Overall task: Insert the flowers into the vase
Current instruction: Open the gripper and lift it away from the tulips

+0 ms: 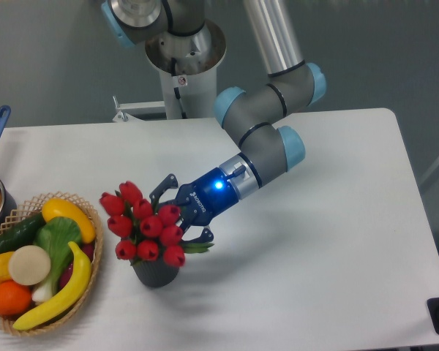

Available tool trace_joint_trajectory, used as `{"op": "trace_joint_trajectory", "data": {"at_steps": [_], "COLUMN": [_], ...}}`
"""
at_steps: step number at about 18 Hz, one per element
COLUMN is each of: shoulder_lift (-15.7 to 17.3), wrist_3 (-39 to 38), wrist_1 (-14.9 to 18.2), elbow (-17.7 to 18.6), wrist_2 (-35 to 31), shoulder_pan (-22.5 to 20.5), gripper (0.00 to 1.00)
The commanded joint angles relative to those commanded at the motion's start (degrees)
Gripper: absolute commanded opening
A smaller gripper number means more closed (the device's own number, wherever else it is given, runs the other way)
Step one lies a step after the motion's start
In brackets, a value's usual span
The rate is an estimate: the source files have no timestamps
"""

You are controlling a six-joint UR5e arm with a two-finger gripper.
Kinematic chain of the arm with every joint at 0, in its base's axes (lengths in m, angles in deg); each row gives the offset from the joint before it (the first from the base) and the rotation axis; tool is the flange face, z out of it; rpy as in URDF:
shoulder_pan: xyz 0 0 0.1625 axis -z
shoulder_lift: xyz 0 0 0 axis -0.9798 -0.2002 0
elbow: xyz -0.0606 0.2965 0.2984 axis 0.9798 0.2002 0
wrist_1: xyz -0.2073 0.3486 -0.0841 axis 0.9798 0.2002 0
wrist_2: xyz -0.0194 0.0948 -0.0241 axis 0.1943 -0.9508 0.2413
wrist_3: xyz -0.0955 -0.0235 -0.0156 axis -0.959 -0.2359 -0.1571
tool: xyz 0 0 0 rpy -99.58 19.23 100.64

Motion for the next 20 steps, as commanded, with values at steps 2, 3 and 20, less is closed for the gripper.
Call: {"op": "trace_joint_trajectory", "data": {"at_steps": [2, 3, 20], "shoulder_lift": [0.2, 0.4, 12.4], "wrist_3": [0.0, 0.1, -0.3], "wrist_1": [0.0, 0.0, 0.1], "elbow": [0.3, 0.4, 4.4], "wrist_2": [0.0, -0.1, -22.0], "shoulder_pan": [0.0, 0.0, -3.4], "gripper": [0.94, 0.95, 1.0]}}
